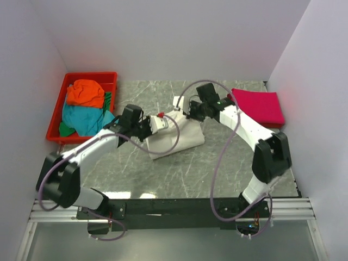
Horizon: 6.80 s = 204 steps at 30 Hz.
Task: Fold and stack the t-shirts
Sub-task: Fold the tshirt, then neatly place the folded tshirt to the corner
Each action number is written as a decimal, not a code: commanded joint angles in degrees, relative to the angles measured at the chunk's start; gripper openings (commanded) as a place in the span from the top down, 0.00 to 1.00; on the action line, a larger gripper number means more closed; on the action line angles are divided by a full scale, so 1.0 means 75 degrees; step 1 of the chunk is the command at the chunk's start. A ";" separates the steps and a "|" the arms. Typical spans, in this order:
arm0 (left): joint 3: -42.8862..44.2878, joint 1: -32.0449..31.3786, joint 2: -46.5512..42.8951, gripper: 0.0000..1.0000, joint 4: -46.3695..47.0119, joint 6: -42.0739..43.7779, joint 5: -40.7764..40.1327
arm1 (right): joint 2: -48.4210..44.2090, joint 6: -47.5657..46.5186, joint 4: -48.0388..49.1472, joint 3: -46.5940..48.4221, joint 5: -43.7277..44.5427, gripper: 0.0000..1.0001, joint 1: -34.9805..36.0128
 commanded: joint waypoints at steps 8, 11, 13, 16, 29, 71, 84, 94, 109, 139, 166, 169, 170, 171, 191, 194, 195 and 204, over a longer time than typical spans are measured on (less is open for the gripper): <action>0.1543 0.1154 0.1780 1.00 0.1136 -0.0538 -0.0426 | 0.2278 0.0947 0.1644 0.2307 0.0580 1.00 -0.0266; 0.1626 0.1342 0.1992 1.00 0.1053 -0.0655 -0.0461 | 0.2712 0.1088 0.1751 0.2635 0.0615 1.00 -0.0266; 0.1649 0.1413 0.2098 1.00 0.1030 -0.0714 -0.0590 | 0.3028 0.1112 0.1705 0.2846 0.0697 1.00 -0.0243; 0.1801 0.1542 0.2320 1.00 0.0983 -0.0831 -0.0719 | 0.3367 0.1183 0.1798 0.3105 0.0872 1.00 -0.0231; 0.3289 0.1695 0.3129 0.03 -0.0398 -0.5222 -0.5286 | 0.4423 0.3407 0.2353 0.4603 0.2454 0.29 -0.0020; 0.2481 0.2316 0.5227 0.66 0.0350 -0.8823 -0.1352 | 0.6861 0.8577 -0.2338 0.6843 -0.2269 0.23 -0.1263; 0.2727 0.2327 0.4598 0.65 0.0127 -0.8589 -0.1036 | 0.7072 0.8894 -0.2725 0.7183 -0.2725 0.66 -0.1028; 0.2705 0.2327 0.0297 0.17 0.0069 -0.6610 -0.1456 | 0.4860 0.7138 -0.2503 0.6494 0.0868 1.00 -0.1215; -0.0765 0.2327 -0.3257 0.09 0.0678 -0.5988 -0.1459 | 0.2279 0.4922 -0.2642 0.5119 0.2842 1.00 -0.1777; -0.0659 0.2327 -0.3140 0.04 0.0432 -0.5812 -0.0919 | 0.1388 0.3866 -0.3663 0.6890 0.2678 1.00 -0.3499; -0.0659 0.2327 -0.2918 0.03 0.0397 -0.5777 -0.0837 | 0.3099 0.3374 -0.2351 0.6410 0.3380 1.00 -0.4989; -0.0671 0.2327 -0.2906 0.04 0.0397 -0.5777 -0.0825 | 0.3099 0.3339 -0.2105 0.6176 0.3637 1.00 -0.5036; -0.0659 0.2327 -0.2906 0.03 0.0397 -0.5777 -0.0813 | 0.3111 0.3327 -0.2058 0.6106 0.3720 1.00 -0.5047; -0.0659 0.2327 -0.2906 0.04 0.0397 -0.5777 -0.0813 | 0.3111 0.3304 -0.1906 0.5954 0.3790 1.00 -0.5047; -0.0694 0.2327 -0.3023 0.01 0.0467 -0.5905 -0.1058 | 0.2561 0.4288 -0.0954 0.4736 0.4427 0.33 -0.4707; -0.0729 0.2327 -0.3070 0.01 0.0491 -0.5941 -0.1152 | 0.2139 0.4218 -0.0874 0.4105 0.3452 0.34 -0.4813; -0.0730 0.2327 -0.3070 0.01 0.0491 -0.5941 -0.1188 | 0.2115 0.4241 -0.0827 0.3974 0.3486 0.34 -0.4848; -0.0648 0.2327 -0.2777 0.01 0.0432 -0.5917 -0.0954 | 0.0981 0.2883 -0.1436 0.1760 0.0219 0.43 -0.4989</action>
